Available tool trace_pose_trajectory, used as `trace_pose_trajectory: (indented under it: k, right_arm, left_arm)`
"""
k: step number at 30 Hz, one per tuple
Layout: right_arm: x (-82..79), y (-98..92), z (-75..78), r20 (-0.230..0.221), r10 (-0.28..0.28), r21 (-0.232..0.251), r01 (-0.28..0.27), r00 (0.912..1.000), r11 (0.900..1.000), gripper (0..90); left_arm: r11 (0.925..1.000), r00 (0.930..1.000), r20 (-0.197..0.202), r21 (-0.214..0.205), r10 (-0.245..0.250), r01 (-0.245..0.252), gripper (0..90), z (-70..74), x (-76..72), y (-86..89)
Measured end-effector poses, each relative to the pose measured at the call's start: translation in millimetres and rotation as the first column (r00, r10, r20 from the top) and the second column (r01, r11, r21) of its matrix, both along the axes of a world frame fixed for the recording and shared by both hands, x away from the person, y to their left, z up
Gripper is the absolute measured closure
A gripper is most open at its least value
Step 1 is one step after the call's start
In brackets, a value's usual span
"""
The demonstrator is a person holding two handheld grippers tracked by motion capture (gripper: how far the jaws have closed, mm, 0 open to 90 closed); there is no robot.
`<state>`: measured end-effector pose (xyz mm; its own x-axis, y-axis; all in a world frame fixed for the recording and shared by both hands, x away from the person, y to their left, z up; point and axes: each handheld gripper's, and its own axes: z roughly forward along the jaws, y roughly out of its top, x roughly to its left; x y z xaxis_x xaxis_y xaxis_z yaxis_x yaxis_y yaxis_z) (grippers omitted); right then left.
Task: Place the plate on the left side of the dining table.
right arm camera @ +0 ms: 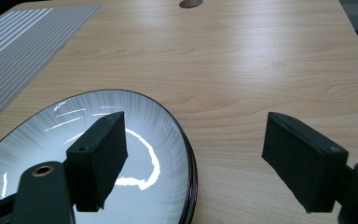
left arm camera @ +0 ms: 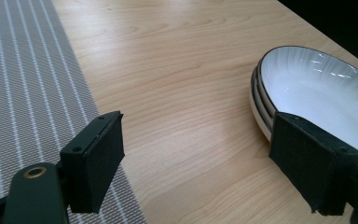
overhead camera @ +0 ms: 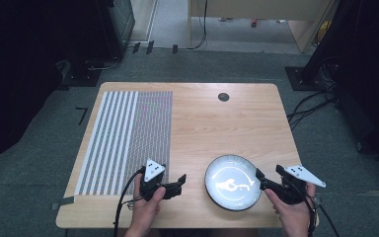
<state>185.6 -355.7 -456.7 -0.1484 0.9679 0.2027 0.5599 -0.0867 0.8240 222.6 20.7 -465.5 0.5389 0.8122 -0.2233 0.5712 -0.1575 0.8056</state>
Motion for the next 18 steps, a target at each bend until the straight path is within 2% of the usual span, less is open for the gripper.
trace_pose_trajectory:
  k: [7,15,18]
  right_arm:
    - [0.8,0.6,-2.6,-0.009,-0.002,0.002,0.002,1.0000,1.0000,23.3]
    - [1.2,0.1,-6.5,-0.013,-0.019,0.009,0.019,0.9997,0.9998,36.1]
    - [1.5,-0.9,-8.7,-0.015,0.011,0.014,-0.011,0.9998,0.9998,47.8]
  left_arm:
    - [0.9998,0.9998,-0.007,-0.008,-0.020,0.020,18.0,-2.1,1.1,-13.2]
    - [0.9991,0.9990,-0.018,-0.015,-0.040,0.040,18.0,-5.8,1.4,-24.6]
    - [0.9987,0.9986,-0.022,-0.017,-0.049,0.049,18.0,-7.3,1.1,-29.2]
